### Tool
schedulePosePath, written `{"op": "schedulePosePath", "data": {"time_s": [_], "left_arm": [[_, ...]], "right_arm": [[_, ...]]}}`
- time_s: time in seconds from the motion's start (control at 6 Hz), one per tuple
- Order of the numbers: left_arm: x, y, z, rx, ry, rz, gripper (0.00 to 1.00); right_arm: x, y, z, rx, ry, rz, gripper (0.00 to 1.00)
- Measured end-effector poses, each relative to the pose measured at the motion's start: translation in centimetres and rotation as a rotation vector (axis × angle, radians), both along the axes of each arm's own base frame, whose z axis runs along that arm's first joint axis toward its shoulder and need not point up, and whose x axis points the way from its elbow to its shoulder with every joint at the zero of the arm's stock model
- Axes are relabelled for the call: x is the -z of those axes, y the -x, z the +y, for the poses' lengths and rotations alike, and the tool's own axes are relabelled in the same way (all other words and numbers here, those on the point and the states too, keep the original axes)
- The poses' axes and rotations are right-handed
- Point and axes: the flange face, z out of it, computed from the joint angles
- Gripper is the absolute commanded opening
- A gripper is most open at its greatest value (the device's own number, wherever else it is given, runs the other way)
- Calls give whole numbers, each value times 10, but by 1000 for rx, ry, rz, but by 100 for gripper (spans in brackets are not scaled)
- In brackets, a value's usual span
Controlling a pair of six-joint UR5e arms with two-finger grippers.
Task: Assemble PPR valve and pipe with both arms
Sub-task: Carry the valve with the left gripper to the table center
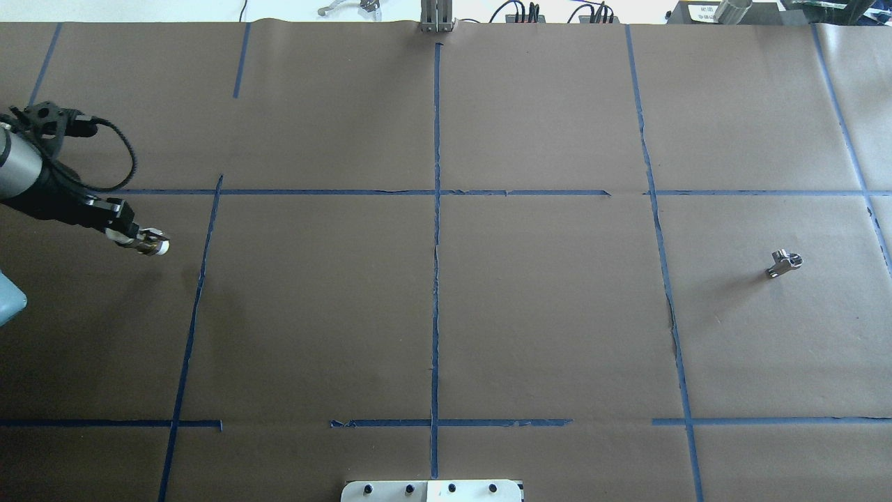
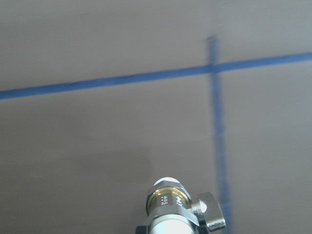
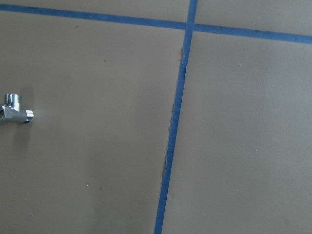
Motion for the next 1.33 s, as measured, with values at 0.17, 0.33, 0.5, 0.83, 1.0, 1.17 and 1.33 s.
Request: {"op": "schedulePosePath", "data": {"time_s": [0.17,0.33,0.5,0.83,1.0,1.17,1.33], "left_arm": [[69,-67,5,-7,33,26,0],[132,-131,10,13,52,16,0],[180,-182,12,41,59,4,0],[245,-256,4,78,78,-15,0],[260,-284,7,92,86,-32,0],[264,-299,11,95,90,-46,0],[263,-305,15,94,92,-57,0]], "right_arm": [[0,0,0,1,-1,-1,100],[1,0,-1,1,-2,-1,100],[1,0,-1,1,-2,-1,100],[2,2,0,4,0,-29,100],[2,3,0,5,1,-36,100],[2,3,1,5,2,-38,100],[2,3,1,4,2,-39,100]]}}
